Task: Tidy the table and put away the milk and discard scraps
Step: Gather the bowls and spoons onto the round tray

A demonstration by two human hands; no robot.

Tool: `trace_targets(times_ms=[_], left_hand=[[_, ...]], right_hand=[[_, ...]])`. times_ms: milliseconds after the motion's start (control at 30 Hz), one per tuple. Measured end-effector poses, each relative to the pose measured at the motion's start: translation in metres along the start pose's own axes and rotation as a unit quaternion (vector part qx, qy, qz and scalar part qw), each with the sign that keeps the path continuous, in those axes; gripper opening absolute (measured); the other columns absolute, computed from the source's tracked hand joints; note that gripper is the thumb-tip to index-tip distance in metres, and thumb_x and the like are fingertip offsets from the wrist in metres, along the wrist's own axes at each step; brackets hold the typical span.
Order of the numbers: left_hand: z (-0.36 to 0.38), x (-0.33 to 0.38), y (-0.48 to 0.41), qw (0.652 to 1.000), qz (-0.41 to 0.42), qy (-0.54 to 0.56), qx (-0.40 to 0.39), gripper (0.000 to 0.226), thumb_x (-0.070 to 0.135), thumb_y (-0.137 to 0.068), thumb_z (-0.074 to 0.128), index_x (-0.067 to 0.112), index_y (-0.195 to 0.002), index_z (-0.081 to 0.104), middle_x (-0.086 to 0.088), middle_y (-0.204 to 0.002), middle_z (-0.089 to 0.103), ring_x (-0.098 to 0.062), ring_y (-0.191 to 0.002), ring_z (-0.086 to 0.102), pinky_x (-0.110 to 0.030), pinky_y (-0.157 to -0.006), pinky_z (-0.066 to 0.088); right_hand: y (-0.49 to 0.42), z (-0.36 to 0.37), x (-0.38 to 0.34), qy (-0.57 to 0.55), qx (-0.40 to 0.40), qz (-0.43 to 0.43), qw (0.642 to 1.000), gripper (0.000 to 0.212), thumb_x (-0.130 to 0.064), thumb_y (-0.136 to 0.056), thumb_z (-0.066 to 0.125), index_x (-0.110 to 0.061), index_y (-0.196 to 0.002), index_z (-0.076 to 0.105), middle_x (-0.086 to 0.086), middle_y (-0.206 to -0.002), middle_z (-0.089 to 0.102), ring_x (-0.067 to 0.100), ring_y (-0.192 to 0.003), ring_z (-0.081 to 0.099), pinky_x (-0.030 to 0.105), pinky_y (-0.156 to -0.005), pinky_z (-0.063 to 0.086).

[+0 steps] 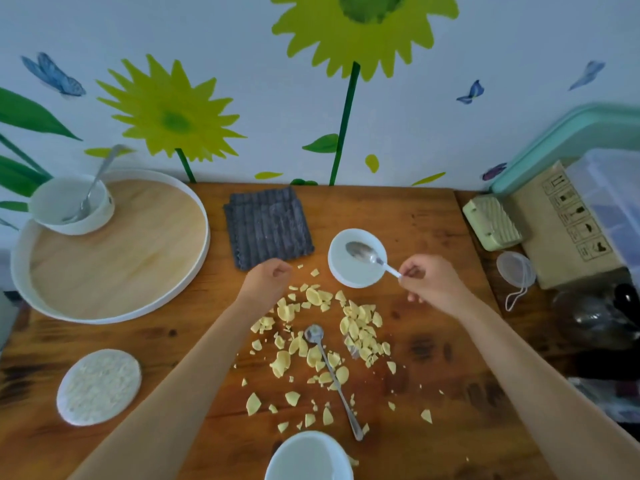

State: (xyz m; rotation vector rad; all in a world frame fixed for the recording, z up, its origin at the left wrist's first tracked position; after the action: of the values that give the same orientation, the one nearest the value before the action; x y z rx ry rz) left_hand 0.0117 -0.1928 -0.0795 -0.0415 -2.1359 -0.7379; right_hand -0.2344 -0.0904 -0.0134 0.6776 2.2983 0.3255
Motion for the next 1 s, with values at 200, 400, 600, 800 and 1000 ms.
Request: trace_targets(times_ms=[200,400,600,800,1000], left_hand=[[0.04,0.021,-0.021,0.999,-0.026,-0.021,-0.028,0.031,0.019,-0.093,0.049,0.013,-0.123,0.055,-0.007,-0.118,0.059,-0.019,-0.099,0.057,-0.028,-0.081,0.048],[0.07,0.037,-0.037,0.997,-0.049,-0.006,-0.056,0.044,0.026,-0.093,0.05,0.01,-0.133,0.046,-0.007,-0.104,0.06,-0.021,-0.09,0.062,-0.036,-0.085,0.053],[0.085,0.042,-0.042,0.992,-0.101,0.04,-0.064,0.048,0.016,-0.093,0.048,0.016,-0.14,0.036,-0.013,-0.118,0.06,-0.02,-0.07,0.064,-0.03,-0.063,0.057],[0.084,0.04,-0.037,0.972,-0.157,0.163,-0.059,0.05,0.005,-0.09,0.052,0.019,-0.136,0.042,-0.015,-0.123,0.059,-0.026,-0.087,0.067,-0.03,-0.058,0.058],[0.064,0.027,-0.026,0.965,-0.147,0.216,-0.029,0.045,0.003,-0.087,0.053,0.016,-0.129,0.05,-0.016,-0.118,0.062,-0.026,-0.078,0.067,-0.035,-0.066,0.06]], right_hand=[[-0.046,0.011,0.017,0.01,-0.061,0.056,0.997,0.011,-0.002,-0.08,0.063,-0.012,-0.076,0.062,0.005,-0.072,0.067,0.003,-0.041,0.061,0.014,-0.04,0.044],[-0.057,0.017,0.024,-0.003,-0.104,0.059,0.993,0.007,-0.004,-0.081,0.062,-0.008,-0.08,0.067,0.005,-0.072,0.07,0.003,-0.047,0.064,0.014,-0.045,0.048],[-0.065,0.014,0.022,0.041,-0.12,0.05,0.991,0.009,-0.007,-0.08,0.063,-0.015,-0.079,0.068,0.002,-0.075,0.071,0.008,-0.06,0.067,0.017,-0.052,0.048],[-0.036,-0.002,-0.017,0.052,0.104,-0.031,0.993,0.012,-0.015,-0.087,0.054,-0.017,-0.093,0.064,-0.008,-0.088,0.063,0.009,-0.08,0.058,0.022,-0.067,0.045],[0.021,0.083,-0.031,-0.105,-0.277,0.121,0.947,0.028,-0.024,-0.096,0.046,-0.003,-0.096,0.064,0.004,-0.072,0.068,0.008,-0.055,0.059,0.017,-0.054,0.049]])
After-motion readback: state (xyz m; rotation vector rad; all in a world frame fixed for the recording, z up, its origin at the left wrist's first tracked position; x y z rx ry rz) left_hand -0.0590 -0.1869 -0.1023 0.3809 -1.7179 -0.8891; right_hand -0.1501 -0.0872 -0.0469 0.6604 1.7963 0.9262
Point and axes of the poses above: each hand's wrist, its own y-axis away from the middle knuckle, its own z-axis out of the palm, x = y × z, the point moved 6 cm from there along -y, towards the middle knuckle
